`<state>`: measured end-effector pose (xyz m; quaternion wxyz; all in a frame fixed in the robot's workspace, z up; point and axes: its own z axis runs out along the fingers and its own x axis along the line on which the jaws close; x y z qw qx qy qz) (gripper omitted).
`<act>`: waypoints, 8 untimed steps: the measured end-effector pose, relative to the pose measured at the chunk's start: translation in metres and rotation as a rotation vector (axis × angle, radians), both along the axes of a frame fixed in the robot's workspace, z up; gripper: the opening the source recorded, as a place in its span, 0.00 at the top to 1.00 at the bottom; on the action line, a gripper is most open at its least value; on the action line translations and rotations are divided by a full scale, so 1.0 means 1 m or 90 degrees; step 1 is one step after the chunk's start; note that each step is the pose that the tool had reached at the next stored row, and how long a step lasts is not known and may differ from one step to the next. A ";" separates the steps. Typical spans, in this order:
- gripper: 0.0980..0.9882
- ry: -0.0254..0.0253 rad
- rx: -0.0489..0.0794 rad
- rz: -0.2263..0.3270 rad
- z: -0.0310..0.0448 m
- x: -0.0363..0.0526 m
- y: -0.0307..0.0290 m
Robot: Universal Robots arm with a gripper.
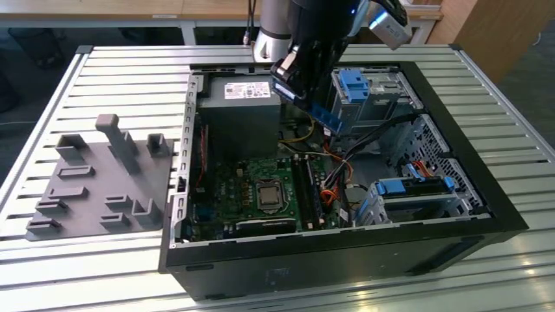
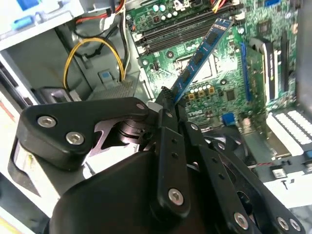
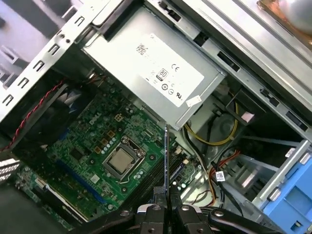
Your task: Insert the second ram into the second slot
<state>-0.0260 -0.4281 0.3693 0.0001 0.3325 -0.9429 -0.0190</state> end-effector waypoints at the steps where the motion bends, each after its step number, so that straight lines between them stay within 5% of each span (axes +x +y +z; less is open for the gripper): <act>1: 0.96 0.0000 0.000 -0.011 -0.0005 0.0000 0.0000; 8: 0.96 0.0000 0.000 -0.093 -0.0043 0.0000 0.0000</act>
